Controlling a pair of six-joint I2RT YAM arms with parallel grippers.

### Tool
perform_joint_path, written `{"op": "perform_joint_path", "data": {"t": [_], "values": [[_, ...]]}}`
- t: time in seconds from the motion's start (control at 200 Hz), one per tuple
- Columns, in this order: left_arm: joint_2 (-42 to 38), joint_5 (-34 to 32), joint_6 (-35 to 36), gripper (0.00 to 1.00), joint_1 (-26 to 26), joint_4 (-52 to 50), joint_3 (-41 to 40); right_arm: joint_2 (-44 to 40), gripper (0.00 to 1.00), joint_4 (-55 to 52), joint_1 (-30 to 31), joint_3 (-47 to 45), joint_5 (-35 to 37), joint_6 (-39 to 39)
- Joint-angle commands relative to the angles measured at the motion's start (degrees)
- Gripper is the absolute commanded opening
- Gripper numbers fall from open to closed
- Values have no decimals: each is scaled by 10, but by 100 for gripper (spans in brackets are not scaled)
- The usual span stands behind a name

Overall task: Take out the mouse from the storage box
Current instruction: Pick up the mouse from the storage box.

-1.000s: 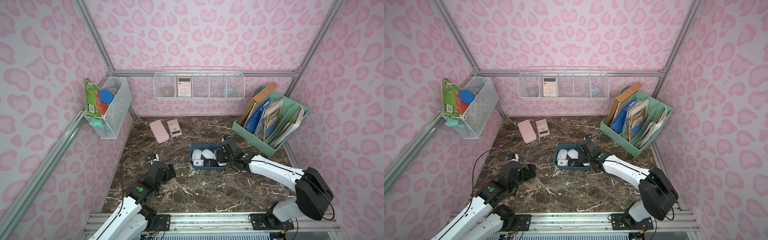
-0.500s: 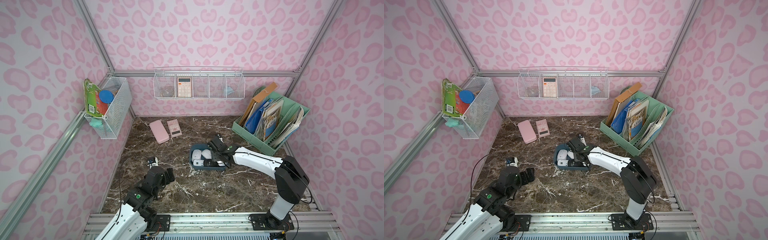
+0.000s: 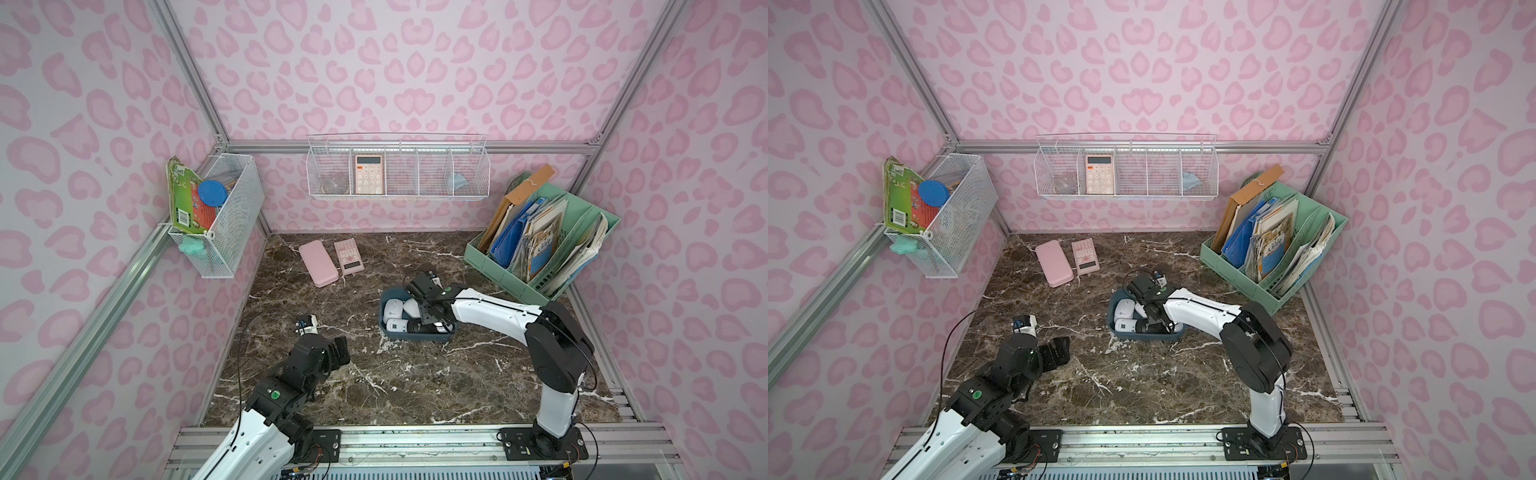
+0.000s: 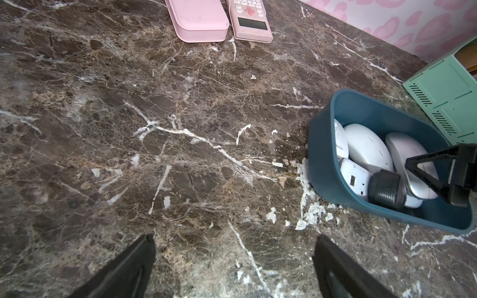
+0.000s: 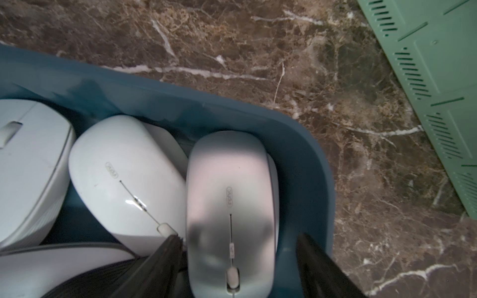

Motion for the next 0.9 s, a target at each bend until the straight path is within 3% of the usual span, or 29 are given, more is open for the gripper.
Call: {"op": "perform_joint_path", "data": {"t": [0.0,0.245,0.895], "values": [[15,19,13,99,0,19,0,4,73,7,-8,-6,-20,-8],[51,29,18,99,-1,33,7,21,72,13,-12,0,-28,-18],[19,24,16,98,-1,24,0,6,61,24,-7,-4,-26,-19]]}}
